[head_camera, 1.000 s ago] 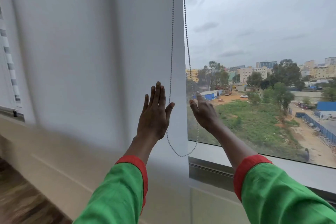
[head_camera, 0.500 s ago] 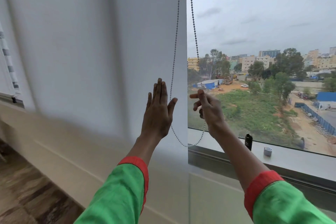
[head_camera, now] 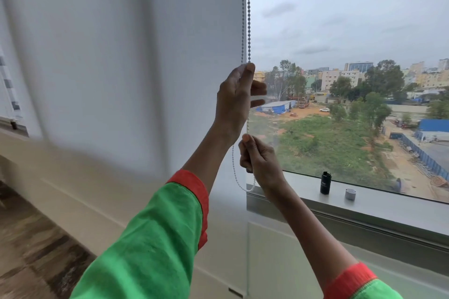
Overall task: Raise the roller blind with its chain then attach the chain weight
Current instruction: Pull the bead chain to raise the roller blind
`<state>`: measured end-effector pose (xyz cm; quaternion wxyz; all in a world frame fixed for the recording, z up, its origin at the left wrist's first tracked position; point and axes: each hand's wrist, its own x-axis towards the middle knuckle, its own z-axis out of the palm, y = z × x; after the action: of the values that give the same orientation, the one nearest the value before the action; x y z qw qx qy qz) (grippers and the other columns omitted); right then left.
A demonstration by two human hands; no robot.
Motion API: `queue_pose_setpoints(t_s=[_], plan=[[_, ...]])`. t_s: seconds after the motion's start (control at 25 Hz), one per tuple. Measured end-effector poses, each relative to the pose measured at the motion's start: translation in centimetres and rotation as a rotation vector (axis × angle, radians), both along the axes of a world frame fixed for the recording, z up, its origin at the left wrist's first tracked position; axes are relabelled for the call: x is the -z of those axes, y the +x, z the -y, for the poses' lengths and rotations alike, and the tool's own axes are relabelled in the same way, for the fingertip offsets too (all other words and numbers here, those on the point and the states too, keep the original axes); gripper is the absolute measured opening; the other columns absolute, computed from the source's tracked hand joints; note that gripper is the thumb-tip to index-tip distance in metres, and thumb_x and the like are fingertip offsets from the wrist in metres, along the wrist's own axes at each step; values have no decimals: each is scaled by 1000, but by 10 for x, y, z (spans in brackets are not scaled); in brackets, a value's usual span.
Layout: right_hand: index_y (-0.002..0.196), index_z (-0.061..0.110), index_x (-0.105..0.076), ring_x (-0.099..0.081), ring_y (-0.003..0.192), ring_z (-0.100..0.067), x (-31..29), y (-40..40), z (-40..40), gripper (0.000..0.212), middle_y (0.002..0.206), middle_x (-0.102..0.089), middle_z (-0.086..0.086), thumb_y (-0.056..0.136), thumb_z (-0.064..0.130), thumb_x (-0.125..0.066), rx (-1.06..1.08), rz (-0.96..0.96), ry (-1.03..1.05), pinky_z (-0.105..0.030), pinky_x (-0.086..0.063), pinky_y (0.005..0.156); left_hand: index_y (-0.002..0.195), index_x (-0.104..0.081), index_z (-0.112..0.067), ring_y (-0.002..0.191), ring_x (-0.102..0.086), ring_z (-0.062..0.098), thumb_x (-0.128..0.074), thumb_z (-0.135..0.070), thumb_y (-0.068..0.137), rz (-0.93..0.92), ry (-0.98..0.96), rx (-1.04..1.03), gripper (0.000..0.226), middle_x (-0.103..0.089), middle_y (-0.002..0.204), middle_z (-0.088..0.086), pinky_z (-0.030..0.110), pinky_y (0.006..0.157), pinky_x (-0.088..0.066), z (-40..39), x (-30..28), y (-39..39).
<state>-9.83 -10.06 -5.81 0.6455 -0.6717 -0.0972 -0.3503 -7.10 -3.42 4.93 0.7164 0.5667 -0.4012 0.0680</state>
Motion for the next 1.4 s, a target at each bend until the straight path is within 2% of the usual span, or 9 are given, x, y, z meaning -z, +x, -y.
queue_pose_setpoints(t_s=[0.08, 0.2, 0.4, 0.48, 0.64, 0.88, 1.04, 1.2, 1.4], plan=[[65, 11, -40, -26, 41, -2, 1, -1, -3, 35, 44, -36, 15, 99, 15, -35, -47, 8, -28, -11, -24, 39, 105, -62, -6, 53, -44, 7, -41, -22, 98, -41, -90, 41, 27, -48, 64, 5, 16, 47, -37, -2, -5, -2], [67, 12, -47, -32, 45, -10, 0, -3, -4, 35, 49, -41, 12, 99, 21, -37, -59, -7, -76, -14, -28, 42, 81, -65, -15, 49, -28, 7, -44, -19, 97, -60, -137, 51, 27, -31, 58, 0, 17, 47, -25, -10, -2, 1], [110, 24, -64, -60, 83, -19, -6, -5, 9, 47, 94, -70, -8, 91, 52, -32, -65, -82, -110, -30, -47, 76, 77, -64, -22, 55, -33, 9, -45, -21, 97, -66, -177, 83, 28, -38, 61, 0, 17, 54, -31, -29, 4, -6], [117, 15, -61, -63, 96, -22, -17, -4, 16, 51, 106, -69, -11, 94, 48, -30, -68, -68, -25, -36, -49, 87, 77, -64, -23, 58, -35, 9, -45, -22, 97, -60, -175, 77, 27, -40, 62, -1, 18, 58, -34, -35, 7, -6], [106, 9, -64, -65, 97, -25, -57, -3, 16, 35, 100, -68, -10, 99, 26, -35, -123, 49, 40, -41, -50, 94, 79, -61, -20, 52, -47, 3, -42, -20, 97, -26, -146, 101, 27, -48, 51, -12, 13, 58, -41, -39, 15, -10], [111, 0, -60, -69, 76, -22, -121, -9, -8, 29, 95, -70, -13, 98, 15, -39, -284, 197, 88, -29, -57, 70, 68, -62, -29, 60, -41, 10, -44, -27, 96, -116, -54, 110, 34, -44, 57, -2, 22, 68, -38, -36, 55, -12], [103, 2, -65, -42, 47, -7, -125, -6, -22, 22, 61, -57, -2, 96, 10, -45, -185, 208, 94, -18, -35, 47, 63, -62, -31, 56, -38, 8, -44, -28, 96, -92, -1, 86, 38, -41, 55, -3, 22, 67, -37, -39, 66, -7], [92, 11, -66, -38, 47, -3, -99, -3, -27, 20, 59, -47, 0, 96, 10, -46, -96, 261, 56, -15, -29, 45, 70, -65, -27, 55, -42, 8, -43, -28, 96, -109, 75, 150, 34, -51, 53, -7, 24, 63, -36, -43, 76, 1], [90, 13, -66, -39, 50, -5, -67, -4, -22, 22, 55, -47, 5, 95, 7, -46, -110, 265, 46, -13, -34, 47, 93, -69, -26, 100, -67, 16, -40, -28, 98, -159, 77, 171, 30, -73, 97, -4, 32, 94, -50, -49, 64, 15]])
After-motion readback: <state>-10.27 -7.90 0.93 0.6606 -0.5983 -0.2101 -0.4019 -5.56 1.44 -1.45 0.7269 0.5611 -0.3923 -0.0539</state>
